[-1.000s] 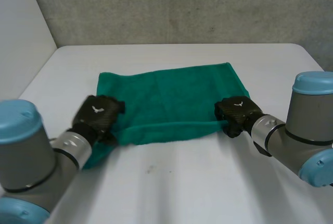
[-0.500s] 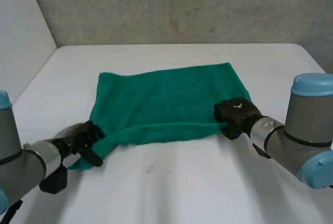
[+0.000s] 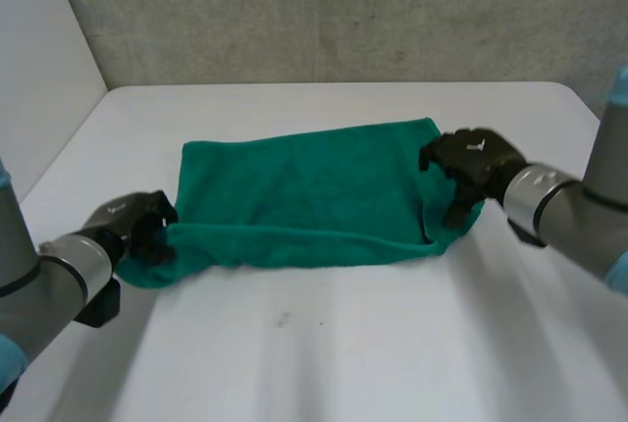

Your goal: Fold the towel.

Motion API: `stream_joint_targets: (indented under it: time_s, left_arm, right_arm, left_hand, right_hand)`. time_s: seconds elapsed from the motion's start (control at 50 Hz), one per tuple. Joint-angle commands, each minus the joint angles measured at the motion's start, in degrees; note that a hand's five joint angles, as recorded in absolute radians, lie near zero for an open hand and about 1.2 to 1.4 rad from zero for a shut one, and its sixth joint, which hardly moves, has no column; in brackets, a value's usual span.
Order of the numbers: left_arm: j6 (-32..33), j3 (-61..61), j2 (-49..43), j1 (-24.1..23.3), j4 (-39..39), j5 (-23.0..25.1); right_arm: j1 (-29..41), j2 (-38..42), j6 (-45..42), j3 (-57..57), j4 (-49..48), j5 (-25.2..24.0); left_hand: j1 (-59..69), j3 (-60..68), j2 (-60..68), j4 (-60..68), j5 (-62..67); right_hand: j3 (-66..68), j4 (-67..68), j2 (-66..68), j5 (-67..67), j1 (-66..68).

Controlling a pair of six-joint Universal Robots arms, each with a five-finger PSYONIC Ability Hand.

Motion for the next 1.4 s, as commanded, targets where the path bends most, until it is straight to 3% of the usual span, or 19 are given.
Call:
stream_joint_targets:
  time_s: [0.02, 0.1, 0.26, 0.48, 0.74, 0.76, 0.8, 0.84, 0.86, 0.92, 1.04, 1.14, 1.3, 1.4]
  left_arm:
    - [9.9, 0.0, 5.8, -0.7, -0.1, 0.3]
    - [11.6, 0.0, 7.3, -1.5, 0.0, 0.2]
    - [11.7, -0.4, 7.4, -2.0, 0.2, 0.0]
    - [11.7, -0.6, 7.2, -2.1, 0.4, 0.0]
    - [11.7, -0.6, 6.7, -2.1, 0.5, 0.1]
    - [11.7, -0.6, 6.7, -2.1, 0.6, 0.1]
    - [11.7, -0.6, 6.7, -2.1, 0.6, 0.1]
    - [11.7, -0.6, 6.7, -2.1, 0.6, 0.1]
    - [11.7, -0.6, 6.7, -2.1, 0.6, 0.1]
    - [11.7, -0.5, 6.7, -2.1, 0.6, 0.1]
    - [11.8, -0.4, 7.1, -1.7, 0.6, 0.0]
    - [12.2, -0.1, 7.6, -0.9, 0.5, -0.1]
    - [12.4, -0.5, 9.6, -0.8, 0.0, -0.1]
    - [13.5, -1.7, 12.0, -1.5, -0.8, 0.1]
  right_arm:
    - [-1.2, 4.1, -15.6, -8.8, 5.2, -3.1]
    - [-1.0, 7.6, -24.8, -11.8, 5.4, -3.4]
    - [-1.0, 16.1, -33.3, -17.3, 5.6, -3.4]
    - [-0.8, 25.8, -33.1, -24.8, 5.6, -2.9]
    - [-0.8, 30.4, -32.9, -28.8, 7.2, -2.9]
    - [-0.8, 30.6, -32.9, -29.1, 7.5, -2.9]
    - [-0.8, 30.9, -32.9, -29.6, 8.1, -2.9]
    - [-0.8, 30.9, -32.7, -30.0, 8.3, -2.9]
    - [-0.7, 30.9, -32.6, -30.1, 8.3, -2.9]
    - [-1.0, 30.7, -31.5, -30.2, 7.5, -2.6]
    - [-2.0, 23.2, -15.2, -29.0, 6.4, -2.6]
    - [-7.5, 13.3, -9.2, -23.1, 7.3, -2.4]
    - [-14.5, -3.5, -11.6, -11.4, 13.9, -2.3]
    - [-19.3, -11.1, -20.9, -3.6, 23.1, -2.2]
  left_hand:
    - [14.4, 12.4, 11.4, 11.9, 14.5]
    - [14.4, 12.4, 11.4, 11.9, 14.5]
    - [14.4, 12.4, 11.4, 11.9, 14.5]
    - [14.4, 12.4, 11.4, 11.9, 14.5]
    - [14.4, 12.4, 11.4, 11.9, 14.5]
    - [14.4, 12.4, 11.4, 11.9, 14.5]
    - [14.4, 12.4, 11.4, 11.9, 14.5]
    - [14.4, 12.4, 11.4, 11.9, 14.5]
    - [14.4, 12.4, 11.4, 11.9, 14.5]
    - [14.4, 12.4, 11.4, 11.9, 14.5]
    - [14.4, 12.4, 11.4, 11.9, 14.5]
    - [14.4, 12.4, 11.4, 11.9, 14.5]
    - [14.4, 12.4, 11.4, 11.9, 14.5]
    - [14.4, 12.4, 11.4, 11.9, 14.5]
  right_hand:
    - [0.9, 1.1, 0.4, 1.1, 3.5]
    - [1.5, 1.7, 1.1, 1.7, 4.2]
    - [2.9, 3.1, 2.4, 3.1, 5.6]
    - [1.2, 1.4, 0.8, 1.4, 3.9]
    - [2.2, 2.4, 1.8, 2.4, 4.9]
    - [3.7, 3.9, 3.3, 3.9, 6.4]
    - [20.1, 20.3, 19.7, 20.3, 22.8]
    - [37.3, 37.5, 36.8, 37.5, 40.0]
    - [53.0, 53.2, 52.5, 53.2, 55.6]
    - [53.1, 53.3, 52.7, 53.3, 55.8]
    - [53.1, 53.3, 52.7, 53.3, 55.8]
    - [53.1, 53.3, 52.7, 53.3, 55.8]
    - [53.1, 53.3, 52.7, 53.3, 55.8]
    - [53.1, 53.3, 52.7, 53.3, 55.8]
